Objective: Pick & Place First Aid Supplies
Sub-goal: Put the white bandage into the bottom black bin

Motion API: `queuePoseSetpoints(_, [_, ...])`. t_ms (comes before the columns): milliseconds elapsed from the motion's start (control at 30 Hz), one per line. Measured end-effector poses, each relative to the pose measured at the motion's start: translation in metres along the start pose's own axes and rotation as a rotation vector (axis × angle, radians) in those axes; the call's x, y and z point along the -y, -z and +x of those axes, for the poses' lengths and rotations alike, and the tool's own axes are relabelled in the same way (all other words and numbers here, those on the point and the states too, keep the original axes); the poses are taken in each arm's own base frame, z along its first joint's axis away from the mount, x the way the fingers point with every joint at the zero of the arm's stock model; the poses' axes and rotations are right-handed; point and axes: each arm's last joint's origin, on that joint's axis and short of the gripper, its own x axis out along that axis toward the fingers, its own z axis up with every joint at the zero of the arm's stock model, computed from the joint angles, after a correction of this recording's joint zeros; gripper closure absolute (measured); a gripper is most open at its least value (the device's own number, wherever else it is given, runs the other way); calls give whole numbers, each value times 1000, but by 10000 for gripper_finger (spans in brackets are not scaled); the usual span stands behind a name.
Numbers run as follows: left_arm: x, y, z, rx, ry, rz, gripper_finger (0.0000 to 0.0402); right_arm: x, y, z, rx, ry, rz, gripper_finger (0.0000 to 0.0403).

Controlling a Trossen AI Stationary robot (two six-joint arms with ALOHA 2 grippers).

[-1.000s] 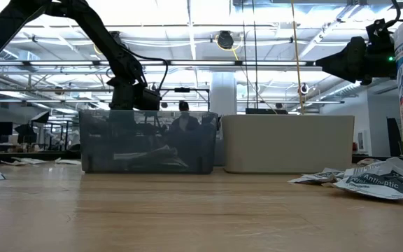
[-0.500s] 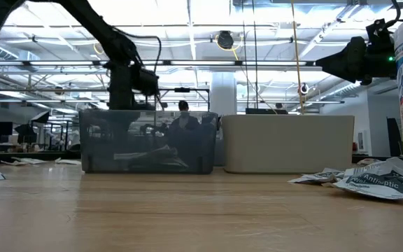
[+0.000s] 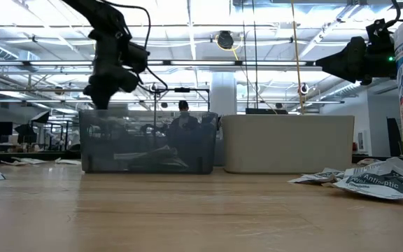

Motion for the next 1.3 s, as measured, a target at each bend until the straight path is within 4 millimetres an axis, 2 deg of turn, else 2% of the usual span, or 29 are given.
queuePoseSetpoints(233, [17, 14, -4, -105, -75, 325, 401, 0, 0, 0, 0, 0, 0, 140])
queuePoseSetpoints(400, [33, 12, -9, -102, -101, 410, 401, 0, 0, 0, 0, 0, 0, 140])
queuePoseSetpoints(600, [75, -11, -16, -87, -116, 542, 401, 0, 0, 0, 0, 0, 0, 140])
queuePoseSetpoints(767, [113, -22, -17, -111, -123, 622, 401, 0, 0, 0, 0, 0, 0, 140])
queuePoseSetpoints(1167, [198, -23, -30, -54, -91, 740, 401, 0, 0, 0, 0, 0, 0, 140])
queuePoseSetpoints(1300, [211, -22, -18, -75, -97, 712, 401, 0, 0, 0, -2, 0, 0, 140])
